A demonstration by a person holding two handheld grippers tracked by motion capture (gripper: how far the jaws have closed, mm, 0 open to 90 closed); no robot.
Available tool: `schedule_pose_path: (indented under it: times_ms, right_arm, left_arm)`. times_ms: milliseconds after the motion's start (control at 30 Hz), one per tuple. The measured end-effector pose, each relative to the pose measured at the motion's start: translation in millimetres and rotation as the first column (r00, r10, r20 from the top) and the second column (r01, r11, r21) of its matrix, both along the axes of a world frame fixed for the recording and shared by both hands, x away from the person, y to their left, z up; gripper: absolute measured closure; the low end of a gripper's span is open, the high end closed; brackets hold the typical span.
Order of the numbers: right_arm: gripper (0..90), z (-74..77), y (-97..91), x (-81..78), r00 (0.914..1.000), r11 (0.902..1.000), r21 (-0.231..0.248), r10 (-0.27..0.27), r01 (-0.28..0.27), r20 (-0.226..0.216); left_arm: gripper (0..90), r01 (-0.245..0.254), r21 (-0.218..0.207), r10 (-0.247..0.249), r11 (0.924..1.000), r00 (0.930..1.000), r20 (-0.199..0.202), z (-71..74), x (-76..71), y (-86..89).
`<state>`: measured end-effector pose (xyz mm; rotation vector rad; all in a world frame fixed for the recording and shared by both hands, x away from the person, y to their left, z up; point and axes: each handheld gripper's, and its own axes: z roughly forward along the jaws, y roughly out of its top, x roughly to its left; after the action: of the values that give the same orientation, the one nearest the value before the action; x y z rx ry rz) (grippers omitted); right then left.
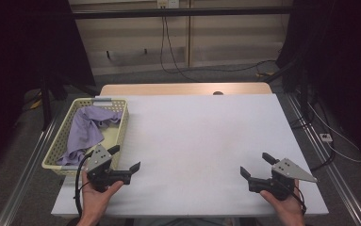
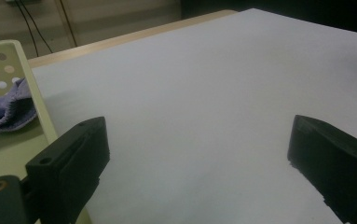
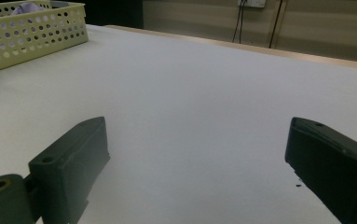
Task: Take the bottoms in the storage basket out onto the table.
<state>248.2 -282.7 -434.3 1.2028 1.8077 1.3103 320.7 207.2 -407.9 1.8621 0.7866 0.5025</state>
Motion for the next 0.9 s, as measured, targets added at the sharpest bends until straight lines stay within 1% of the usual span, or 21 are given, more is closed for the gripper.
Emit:
schedule_pose_path:
  times_ms: [233, 267, 300, 333, 400, 467, 567, 667, 767, 900]
  right_arm:
    - [5.7, -0.6, -0.2, 0.6, 1.0000, 1.0000, -0.001, 0.001, -0.001, -0.001]
    - [5.7, -0.7, -0.6, 0.5, 1.0000, 1.0000, 0.007, 0.000, 0.000, -0.005]
    - [5.7, -0.9, -1.1, 0.5, 1.0000, 1.0000, 0.005, 0.004, -0.004, -0.006]
    - [5.6, -1.1, -1.4, 0.6, 1.0000, 1.0000, 0.007, 0.006, -0.006, -0.008]
    - [5.5, -1.5, -2.0, 1.0, 0.9999, 0.9999, 0.007, 0.011, -0.011, -0.010]
    - [5.3, -1.8, -2.4, 0.8, 0.9998, 0.9999, 0.008, 0.011, -0.011, -0.015]
    - [5.2, -1.7, -2.6, 0.1, 0.9998, 0.9999, 0.010, 0.011, -0.011, -0.015]
    - [5.2, -1.7, -2.6, 0.2, 0.9998, 0.9998, 0.014, 0.012, -0.012, -0.018]
    - [5.2, -1.6, -2.1, 0.6, 0.9997, 0.9998, 0.017, 0.009, -0.009, -0.023]
    - [5.2, -1.8, -2.1, 0.8, 0.9996, 0.9999, 0.012, 0.012, -0.011, -0.024]
  left_arm:
    - [5.7, -0.009, 0.005, 0.009, 0.9999, 1.0000, -0.003, 0.6, 0.1, -0.3]
    - [5.7, -0.018, 0.006, 0.018, 0.9998, 0.9998, 0.000, 1.3, -0.1, -0.3]
    - [5.8, -0.027, 0.011, 0.027, 0.9996, 0.9996, 0.005, 1.4, -0.2, -0.3]
    - [5.9, -0.032, 0.008, 0.032, 0.9995, 0.9995, 0.002, 1.1, -0.1, -1.1]
    - [5.9, -0.026, 0.015, 0.026, 0.9995, 0.9997, 0.000, 1.6, 0.6, -1.3]
    - [6.2, -0.015, 0.027, 0.015, 0.9995, 0.9999, 0.002, 5.3, 2.4, -1.4]
    - [6.3, -0.025, 0.032, 0.024, 0.9992, 0.9996, 0.013, 8.3, 5.2, -1.0]
    - [6.3, -0.018, 0.026, 0.018, 0.9995, 0.9998, 0.001, 8.0, 7.4, -0.2]
    - [6.2, -0.019, 0.037, 0.019, 0.9992, 0.9998, -0.002, 8.6, 7.8, 0.9]
    - [6.6, -0.038, 0.029, 0.038, 0.9988, 0.9992, -0.008, 13.7, 9.7, 5.0]
